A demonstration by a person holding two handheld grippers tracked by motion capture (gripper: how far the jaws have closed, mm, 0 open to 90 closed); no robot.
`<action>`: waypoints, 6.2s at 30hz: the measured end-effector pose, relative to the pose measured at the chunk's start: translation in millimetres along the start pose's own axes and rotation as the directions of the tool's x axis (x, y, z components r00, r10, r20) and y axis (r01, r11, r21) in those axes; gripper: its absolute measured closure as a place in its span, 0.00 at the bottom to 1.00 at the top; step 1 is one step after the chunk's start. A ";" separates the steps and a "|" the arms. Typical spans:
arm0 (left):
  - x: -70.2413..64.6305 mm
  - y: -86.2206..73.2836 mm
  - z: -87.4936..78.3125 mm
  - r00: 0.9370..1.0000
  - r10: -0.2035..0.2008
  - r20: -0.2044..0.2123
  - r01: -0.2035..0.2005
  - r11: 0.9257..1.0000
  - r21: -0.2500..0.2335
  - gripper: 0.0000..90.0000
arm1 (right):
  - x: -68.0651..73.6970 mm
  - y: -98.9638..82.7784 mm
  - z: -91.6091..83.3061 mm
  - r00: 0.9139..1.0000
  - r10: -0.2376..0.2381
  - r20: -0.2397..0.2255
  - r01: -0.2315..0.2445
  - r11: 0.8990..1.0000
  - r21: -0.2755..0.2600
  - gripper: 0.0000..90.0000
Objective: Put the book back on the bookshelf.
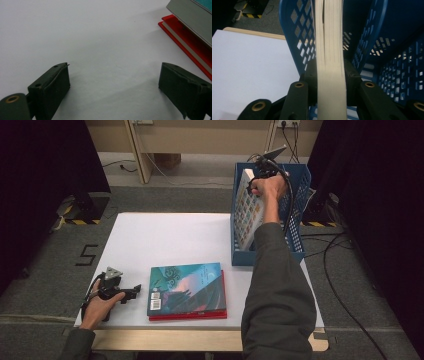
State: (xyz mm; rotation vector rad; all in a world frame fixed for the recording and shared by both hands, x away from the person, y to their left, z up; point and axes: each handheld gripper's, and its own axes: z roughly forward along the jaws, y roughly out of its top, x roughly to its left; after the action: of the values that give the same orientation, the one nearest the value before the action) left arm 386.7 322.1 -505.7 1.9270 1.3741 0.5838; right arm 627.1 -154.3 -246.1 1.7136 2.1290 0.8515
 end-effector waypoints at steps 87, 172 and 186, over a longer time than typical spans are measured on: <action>0.3 0.0 0.0 1.000 -0.001 0.005 0.001 1.000 0.003 0.09 | -13.3 -103.9 -37.6 0.943 -0.134 -0.306 0.076 0.978 -0.195 0.40; 1.6 -0.6 -1.7 1.000 -0.019 0.000 0.019 1.000 -0.013 0.13 | 9.5 -292.7 42.2 0.875 -0.182 -0.449 0.165 0.983 -0.076 0.31; -30.0 4.2 -14.9 0.989 -0.021 0.143 0.028 0.999 -0.046 0.21 | 26.8 -298.5 48.5 0.857 -0.189 -0.479 0.191 0.981 -0.045 0.29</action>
State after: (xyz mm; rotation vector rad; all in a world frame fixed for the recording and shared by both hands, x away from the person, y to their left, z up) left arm 368.8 297.1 -491.7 1.8733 1.2805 0.4532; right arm 410.8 -152.6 -459.1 1.3558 2.5580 1.3243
